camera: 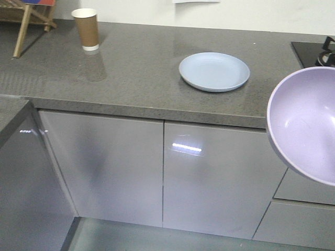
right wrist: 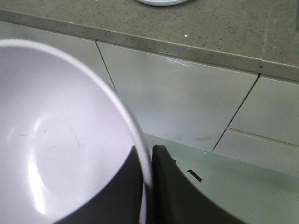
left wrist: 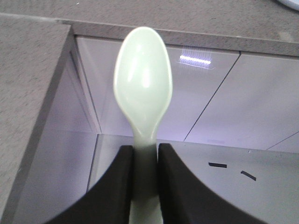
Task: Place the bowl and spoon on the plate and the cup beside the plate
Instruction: 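Drive the base to the counter with the light blue plate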
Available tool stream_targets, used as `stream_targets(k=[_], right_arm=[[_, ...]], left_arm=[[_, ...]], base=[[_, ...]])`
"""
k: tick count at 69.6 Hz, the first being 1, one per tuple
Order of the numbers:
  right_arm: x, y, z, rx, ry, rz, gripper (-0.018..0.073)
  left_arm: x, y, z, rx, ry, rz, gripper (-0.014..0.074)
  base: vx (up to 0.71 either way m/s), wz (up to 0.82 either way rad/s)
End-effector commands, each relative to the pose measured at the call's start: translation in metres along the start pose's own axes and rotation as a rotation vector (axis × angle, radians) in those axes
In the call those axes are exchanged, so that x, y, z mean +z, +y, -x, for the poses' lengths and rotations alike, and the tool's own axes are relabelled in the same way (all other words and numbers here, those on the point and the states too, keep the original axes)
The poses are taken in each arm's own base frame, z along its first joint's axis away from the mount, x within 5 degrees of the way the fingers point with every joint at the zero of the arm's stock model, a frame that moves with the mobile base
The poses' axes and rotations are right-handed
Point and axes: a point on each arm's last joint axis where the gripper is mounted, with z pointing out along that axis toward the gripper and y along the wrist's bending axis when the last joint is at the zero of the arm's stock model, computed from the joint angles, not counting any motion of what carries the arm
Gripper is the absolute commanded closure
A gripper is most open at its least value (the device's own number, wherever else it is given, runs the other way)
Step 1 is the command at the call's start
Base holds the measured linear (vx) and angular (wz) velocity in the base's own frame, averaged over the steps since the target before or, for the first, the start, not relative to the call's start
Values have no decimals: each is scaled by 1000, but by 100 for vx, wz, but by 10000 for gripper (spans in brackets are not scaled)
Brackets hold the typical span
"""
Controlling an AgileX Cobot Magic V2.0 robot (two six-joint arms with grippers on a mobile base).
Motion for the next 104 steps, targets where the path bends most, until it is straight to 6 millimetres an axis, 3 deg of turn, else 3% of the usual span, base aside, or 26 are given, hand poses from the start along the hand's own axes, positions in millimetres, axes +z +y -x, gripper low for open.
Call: stream_targets(k=[1, 104], right_arm=[[-8, 0, 9, -2, -91, 1, 565], [-8, 0, 9, -2, -91, 1, 565]], left_arm=[[-9, -2, 8, -10, -84, -27, 604], [-9, -2, 8, -10, -84, -27, 604]], base=[[11, -27], [15, -10]])
